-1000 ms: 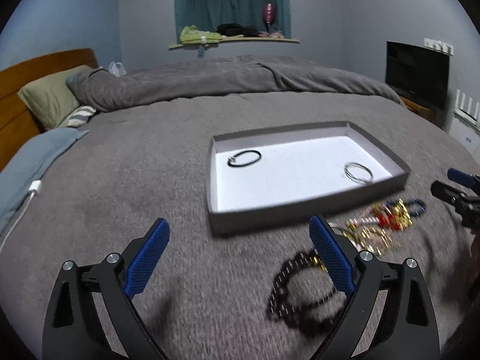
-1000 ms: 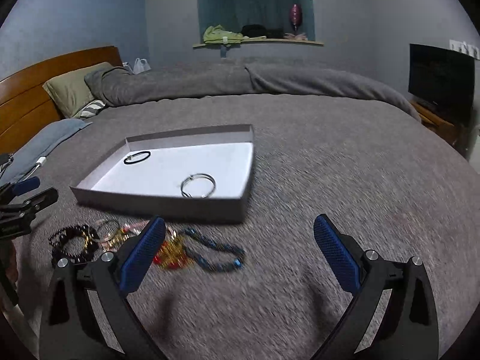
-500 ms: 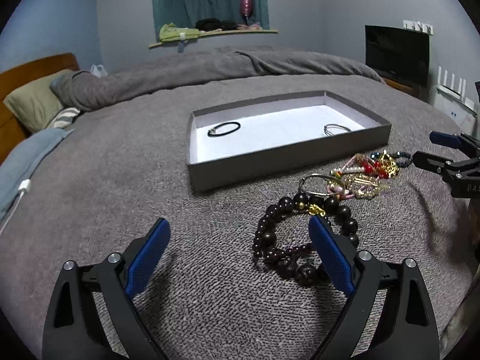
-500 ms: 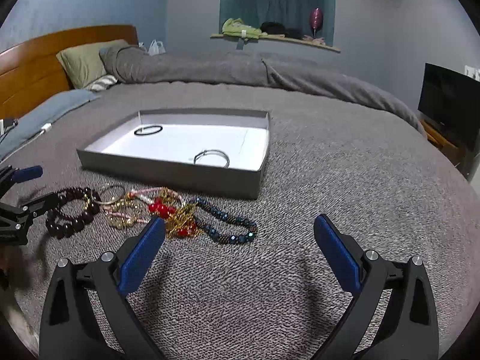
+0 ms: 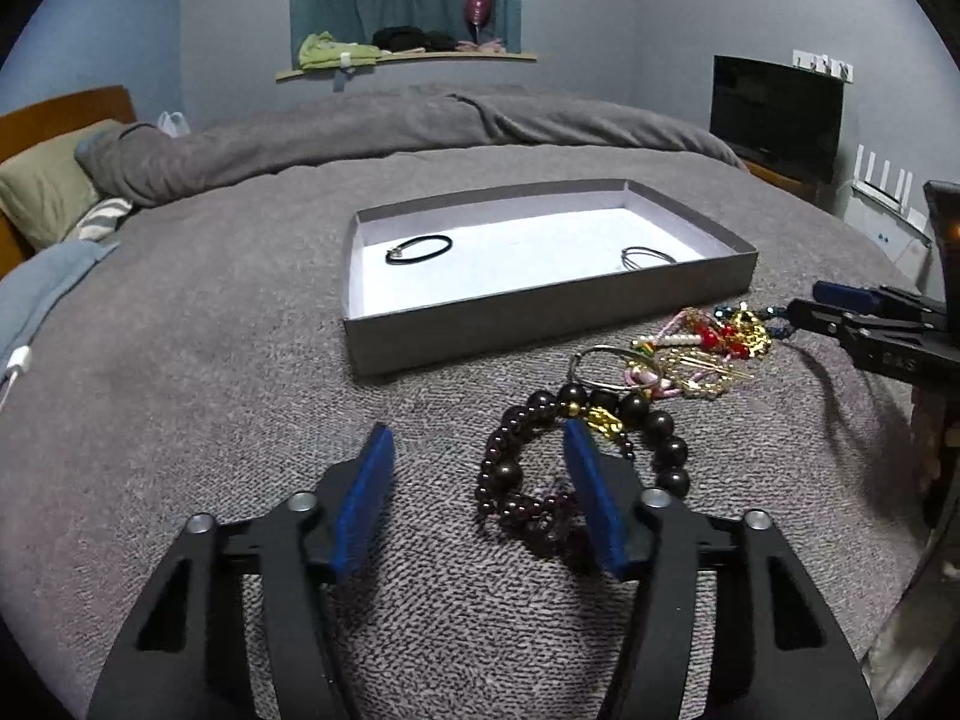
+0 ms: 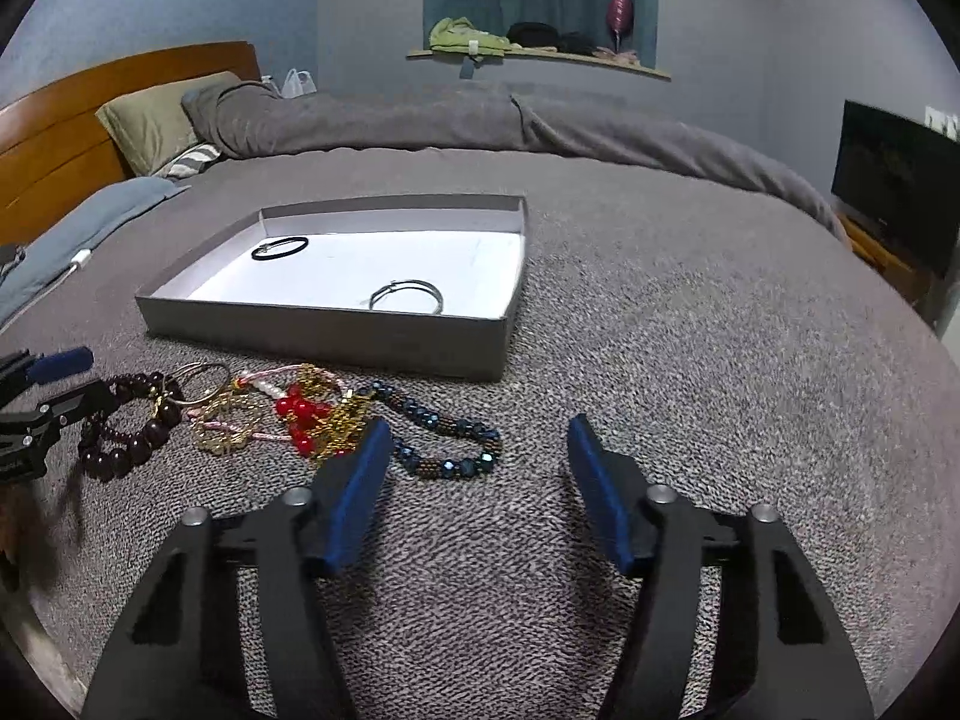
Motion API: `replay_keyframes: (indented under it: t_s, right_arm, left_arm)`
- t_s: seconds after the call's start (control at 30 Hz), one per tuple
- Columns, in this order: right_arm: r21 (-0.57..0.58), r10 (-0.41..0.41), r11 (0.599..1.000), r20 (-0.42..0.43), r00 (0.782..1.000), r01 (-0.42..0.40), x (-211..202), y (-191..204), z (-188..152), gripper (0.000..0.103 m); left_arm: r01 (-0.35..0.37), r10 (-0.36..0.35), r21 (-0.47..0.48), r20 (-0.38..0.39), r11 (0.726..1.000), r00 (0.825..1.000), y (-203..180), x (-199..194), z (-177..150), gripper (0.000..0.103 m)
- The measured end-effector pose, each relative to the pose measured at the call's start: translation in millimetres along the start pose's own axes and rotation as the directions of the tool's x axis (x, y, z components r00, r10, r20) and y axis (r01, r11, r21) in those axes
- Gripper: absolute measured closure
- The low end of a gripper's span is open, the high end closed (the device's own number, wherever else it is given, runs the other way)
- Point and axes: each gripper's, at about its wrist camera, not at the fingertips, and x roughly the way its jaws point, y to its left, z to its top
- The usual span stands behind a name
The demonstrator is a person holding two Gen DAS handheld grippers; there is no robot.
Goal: Organize jewelry
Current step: 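Grasp the garnet bead bracelet with the left tool while the right tool grasps the blue beaded bracelet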
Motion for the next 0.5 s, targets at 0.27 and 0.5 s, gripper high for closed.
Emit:
replay_keyframes:
  t_s: [0.27,0.5]
  right_arm:
    - [0.037,0.027,0.999,-0.056,0.998,-0.025,12,-8,0,0.067]
    - [0.023,0.038,0.999,-0.090,0.995,-0.036,20,-6,-2,0.069]
  left_arm:
    - [0.020,-0.019,0.025,-0.038,0.999,0.999,-7,4,-4,0.078]
    - [0.018,-0.018,0.000,-0.053,1.000,0.998,-2,5,-4,0.082]
